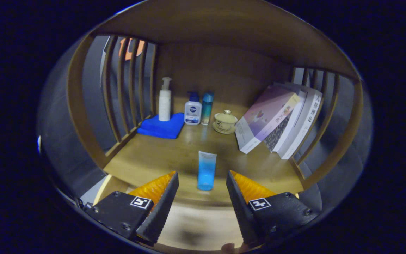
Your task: Pull open the drawer, take out the items inside it, and place them on the countertop above the cabinet.
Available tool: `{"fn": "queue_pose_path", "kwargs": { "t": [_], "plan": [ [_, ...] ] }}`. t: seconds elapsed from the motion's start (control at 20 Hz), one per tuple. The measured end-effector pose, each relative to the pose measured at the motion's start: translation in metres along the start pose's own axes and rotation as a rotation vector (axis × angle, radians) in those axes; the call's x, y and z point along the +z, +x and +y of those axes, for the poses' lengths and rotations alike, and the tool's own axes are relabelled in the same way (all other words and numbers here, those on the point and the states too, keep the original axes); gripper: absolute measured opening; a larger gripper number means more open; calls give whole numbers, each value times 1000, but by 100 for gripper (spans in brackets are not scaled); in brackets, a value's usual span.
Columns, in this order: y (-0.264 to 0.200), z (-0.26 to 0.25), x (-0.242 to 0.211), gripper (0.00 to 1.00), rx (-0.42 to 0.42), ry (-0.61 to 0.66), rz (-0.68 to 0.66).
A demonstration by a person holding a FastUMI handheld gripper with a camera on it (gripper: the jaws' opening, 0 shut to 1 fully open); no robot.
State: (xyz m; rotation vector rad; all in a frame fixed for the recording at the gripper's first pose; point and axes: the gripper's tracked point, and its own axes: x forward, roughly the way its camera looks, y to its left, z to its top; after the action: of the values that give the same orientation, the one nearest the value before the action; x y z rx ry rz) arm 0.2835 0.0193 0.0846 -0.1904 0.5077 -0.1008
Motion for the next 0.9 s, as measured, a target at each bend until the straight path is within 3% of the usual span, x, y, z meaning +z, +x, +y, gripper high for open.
{"fn": "queue_pose_path", "kwargs": {
  "t": [0.3, 0.5, 0.9],
  "plan": [
    [-68, 11, -27, 87, 54, 8, -94],
    [-105, 16, -48, 96, 57, 7, -188],
    [-139, 16, -135, 98, 38, 10, -301]
  ]
}}
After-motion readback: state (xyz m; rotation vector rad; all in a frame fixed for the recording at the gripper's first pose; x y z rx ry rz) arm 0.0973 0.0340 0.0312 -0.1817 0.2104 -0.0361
